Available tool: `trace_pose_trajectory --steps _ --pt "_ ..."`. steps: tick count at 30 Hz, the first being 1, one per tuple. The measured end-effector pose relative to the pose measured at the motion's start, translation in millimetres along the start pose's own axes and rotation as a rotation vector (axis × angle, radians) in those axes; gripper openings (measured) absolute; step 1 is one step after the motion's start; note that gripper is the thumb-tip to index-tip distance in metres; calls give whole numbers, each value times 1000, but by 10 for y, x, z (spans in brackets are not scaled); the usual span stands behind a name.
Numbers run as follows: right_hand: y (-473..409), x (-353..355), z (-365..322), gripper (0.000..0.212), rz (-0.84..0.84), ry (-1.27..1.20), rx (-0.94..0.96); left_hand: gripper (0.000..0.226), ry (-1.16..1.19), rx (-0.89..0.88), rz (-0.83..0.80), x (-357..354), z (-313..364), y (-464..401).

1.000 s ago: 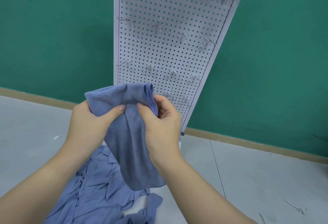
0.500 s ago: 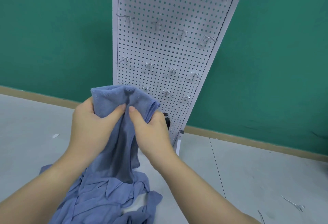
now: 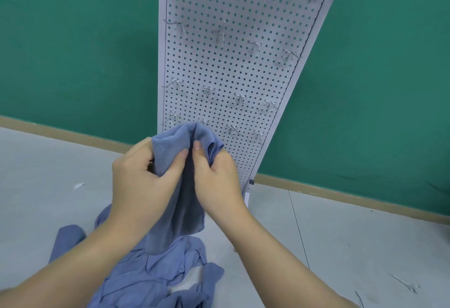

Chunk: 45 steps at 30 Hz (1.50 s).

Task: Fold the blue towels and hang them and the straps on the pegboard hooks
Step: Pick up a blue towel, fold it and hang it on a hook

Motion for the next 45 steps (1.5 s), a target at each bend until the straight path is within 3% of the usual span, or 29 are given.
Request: trace_pose_trajectory --steps 5,10,14,21,30,36,42,45 --pt "64 -14 -23 41 -3 -51 5 30 28 -36 -3 -59 3 45" --pt "68 -6 9 36 -5 -164 -20 15 -60 -142 -146 -199 42 44" --pt "86 -2 -48 35 -32 -182 5 13 -17 -170 -167 -196 66 61" --pt "75 38 -101 40 -5 -238 23 30 74 -315 -294 -200 232 73" --pt "136 -77 -92 50 -143 -207 38 32 109 -167 -233 -183 95 -6" --pt "142 66 -139 16 -124 -139 89 49 51 -123 -322 -212 82 -29" --pt "136 71 -114 10 -186 -105 78 56 59 -75 -410 -219 13 -49" --pt "104 160 -107 14 -149 -201 55 76 69 -40 -439 -216 -31 -72"
Point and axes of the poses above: each hand's wrist, its own y-axis away from the middle knuckle, its own x-axis out of the back of the hand, z = x × y, the point moved 8 cm from there along -y, towards the middle knuckle, and after that the axes turned 11 degrees about -z, right-handed, at the moved point
